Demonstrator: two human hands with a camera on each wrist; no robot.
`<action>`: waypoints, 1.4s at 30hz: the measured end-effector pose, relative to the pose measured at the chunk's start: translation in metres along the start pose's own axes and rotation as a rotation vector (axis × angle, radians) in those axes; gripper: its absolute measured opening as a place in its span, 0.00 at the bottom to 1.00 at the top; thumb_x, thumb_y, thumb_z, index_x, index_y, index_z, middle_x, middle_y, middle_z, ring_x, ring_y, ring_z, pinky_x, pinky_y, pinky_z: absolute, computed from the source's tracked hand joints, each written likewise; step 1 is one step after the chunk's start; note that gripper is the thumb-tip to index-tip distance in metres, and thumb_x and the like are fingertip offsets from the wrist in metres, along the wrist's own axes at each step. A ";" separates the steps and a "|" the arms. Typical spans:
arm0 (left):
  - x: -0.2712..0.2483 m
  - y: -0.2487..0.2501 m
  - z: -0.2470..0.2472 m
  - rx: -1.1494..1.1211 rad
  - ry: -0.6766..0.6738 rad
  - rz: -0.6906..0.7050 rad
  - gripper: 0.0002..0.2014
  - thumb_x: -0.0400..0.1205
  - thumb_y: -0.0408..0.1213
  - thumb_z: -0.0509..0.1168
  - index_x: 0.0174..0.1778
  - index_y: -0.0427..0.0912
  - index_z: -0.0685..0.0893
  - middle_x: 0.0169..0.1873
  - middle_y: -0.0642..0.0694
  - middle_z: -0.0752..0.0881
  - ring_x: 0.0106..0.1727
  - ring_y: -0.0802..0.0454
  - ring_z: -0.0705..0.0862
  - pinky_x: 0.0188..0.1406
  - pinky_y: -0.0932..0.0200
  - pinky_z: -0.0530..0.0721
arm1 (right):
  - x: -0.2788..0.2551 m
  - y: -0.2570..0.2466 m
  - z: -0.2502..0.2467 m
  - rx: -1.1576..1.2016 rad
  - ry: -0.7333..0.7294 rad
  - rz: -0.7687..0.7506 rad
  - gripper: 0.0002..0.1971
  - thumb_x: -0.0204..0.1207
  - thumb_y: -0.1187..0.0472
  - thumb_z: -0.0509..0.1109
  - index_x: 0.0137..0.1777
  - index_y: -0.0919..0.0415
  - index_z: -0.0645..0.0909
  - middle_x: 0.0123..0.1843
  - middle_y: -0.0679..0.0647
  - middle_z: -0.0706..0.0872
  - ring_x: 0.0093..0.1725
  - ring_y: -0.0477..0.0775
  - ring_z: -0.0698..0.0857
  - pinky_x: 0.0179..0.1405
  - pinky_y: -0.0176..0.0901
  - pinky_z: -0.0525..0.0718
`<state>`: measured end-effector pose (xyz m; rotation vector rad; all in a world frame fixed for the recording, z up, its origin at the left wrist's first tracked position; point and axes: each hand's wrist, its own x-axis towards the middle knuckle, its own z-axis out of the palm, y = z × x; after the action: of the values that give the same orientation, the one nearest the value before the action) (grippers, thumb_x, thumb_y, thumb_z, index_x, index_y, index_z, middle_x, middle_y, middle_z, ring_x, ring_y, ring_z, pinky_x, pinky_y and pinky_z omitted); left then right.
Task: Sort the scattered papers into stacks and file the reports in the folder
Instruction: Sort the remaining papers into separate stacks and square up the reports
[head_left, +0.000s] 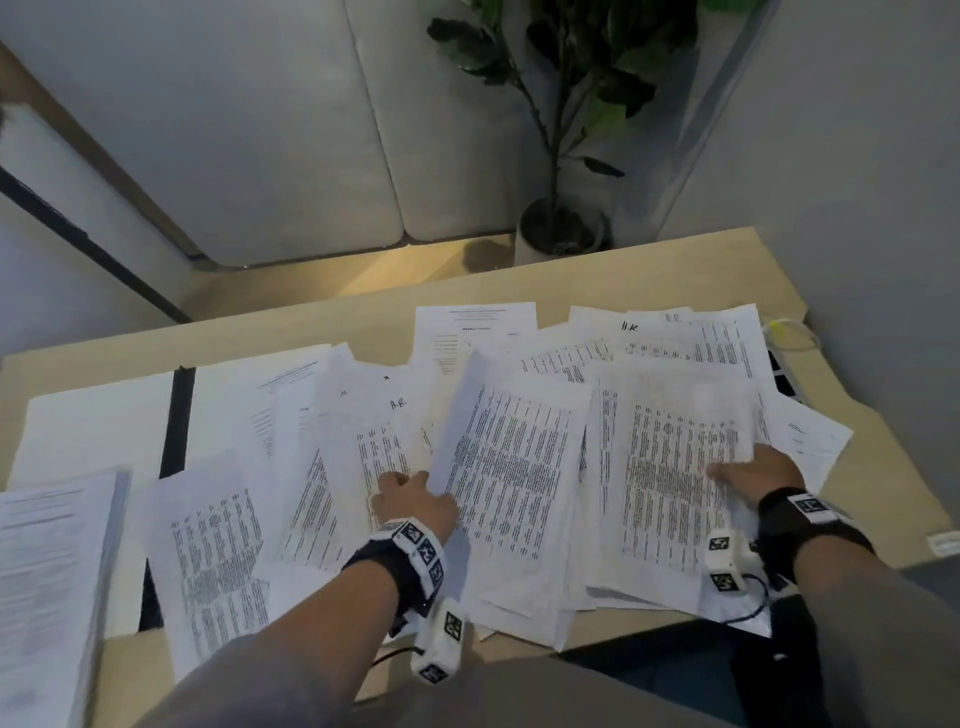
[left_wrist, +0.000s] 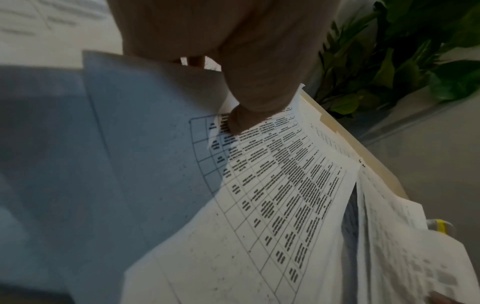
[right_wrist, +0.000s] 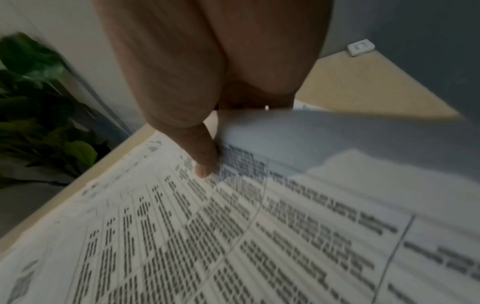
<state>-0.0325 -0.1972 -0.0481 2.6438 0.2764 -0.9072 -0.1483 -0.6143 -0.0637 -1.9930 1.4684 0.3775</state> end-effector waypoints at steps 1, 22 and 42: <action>-0.001 0.002 0.005 -0.022 -0.011 -0.001 0.19 0.80 0.47 0.64 0.64 0.46 0.85 0.71 0.41 0.67 0.62 0.36 0.80 0.65 0.44 0.84 | -0.003 0.001 -0.001 -0.031 0.009 -0.011 0.41 0.79 0.53 0.79 0.86 0.68 0.67 0.85 0.69 0.72 0.82 0.73 0.73 0.81 0.62 0.72; 0.025 -0.080 -0.059 -0.501 0.095 -0.089 0.16 0.89 0.39 0.62 0.70 0.38 0.82 0.62 0.42 0.85 0.62 0.40 0.83 0.70 0.47 0.77 | -0.010 0.034 -0.008 0.288 -0.019 -0.126 0.23 0.84 0.61 0.74 0.78 0.62 0.79 0.75 0.61 0.85 0.70 0.67 0.83 0.77 0.59 0.77; 0.023 -0.068 -0.026 -0.238 0.228 -0.259 0.19 0.81 0.44 0.68 0.67 0.42 0.86 0.74 0.41 0.67 0.64 0.32 0.80 0.69 0.44 0.81 | -0.046 -0.074 0.084 -0.297 -0.014 -0.342 0.26 0.80 0.51 0.74 0.78 0.53 0.78 0.83 0.59 0.66 0.79 0.67 0.67 0.78 0.64 0.72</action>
<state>-0.0196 -0.1227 -0.0603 2.5232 0.7488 -0.5981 -0.0841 -0.5128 -0.0780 -2.4204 1.0806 0.4792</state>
